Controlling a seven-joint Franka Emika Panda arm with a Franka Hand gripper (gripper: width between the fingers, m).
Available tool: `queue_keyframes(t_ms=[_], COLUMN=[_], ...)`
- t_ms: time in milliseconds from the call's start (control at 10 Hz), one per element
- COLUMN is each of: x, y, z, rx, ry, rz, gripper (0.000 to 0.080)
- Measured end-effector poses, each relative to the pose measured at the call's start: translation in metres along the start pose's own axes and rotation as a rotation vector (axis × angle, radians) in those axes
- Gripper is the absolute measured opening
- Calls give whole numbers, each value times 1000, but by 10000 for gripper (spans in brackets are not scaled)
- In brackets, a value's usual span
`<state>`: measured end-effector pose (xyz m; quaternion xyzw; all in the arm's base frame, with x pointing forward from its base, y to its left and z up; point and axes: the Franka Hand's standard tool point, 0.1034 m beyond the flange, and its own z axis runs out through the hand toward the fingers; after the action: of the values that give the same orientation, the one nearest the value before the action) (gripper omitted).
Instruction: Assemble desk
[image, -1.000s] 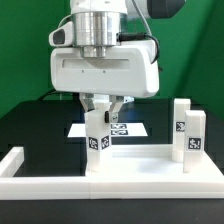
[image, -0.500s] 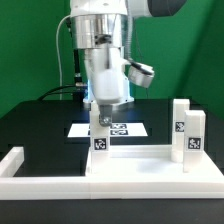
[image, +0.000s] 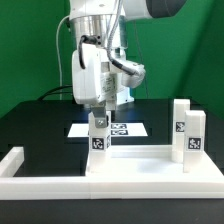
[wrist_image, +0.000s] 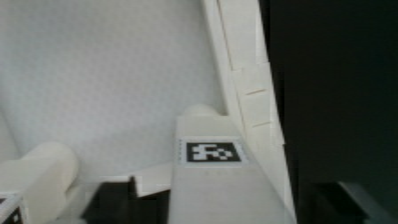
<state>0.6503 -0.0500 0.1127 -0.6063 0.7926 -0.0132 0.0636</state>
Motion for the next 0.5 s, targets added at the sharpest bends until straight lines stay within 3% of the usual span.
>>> queue_keyframes(t_ms=[100, 200, 500], x=[-1, -1, 2], y=[0, 2, 5], z=[0, 1, 2], rx=[6, 14, 4], ry=[24, 27, 28], rz=[-200, -386, -657], gripper=[519, 622, 648])
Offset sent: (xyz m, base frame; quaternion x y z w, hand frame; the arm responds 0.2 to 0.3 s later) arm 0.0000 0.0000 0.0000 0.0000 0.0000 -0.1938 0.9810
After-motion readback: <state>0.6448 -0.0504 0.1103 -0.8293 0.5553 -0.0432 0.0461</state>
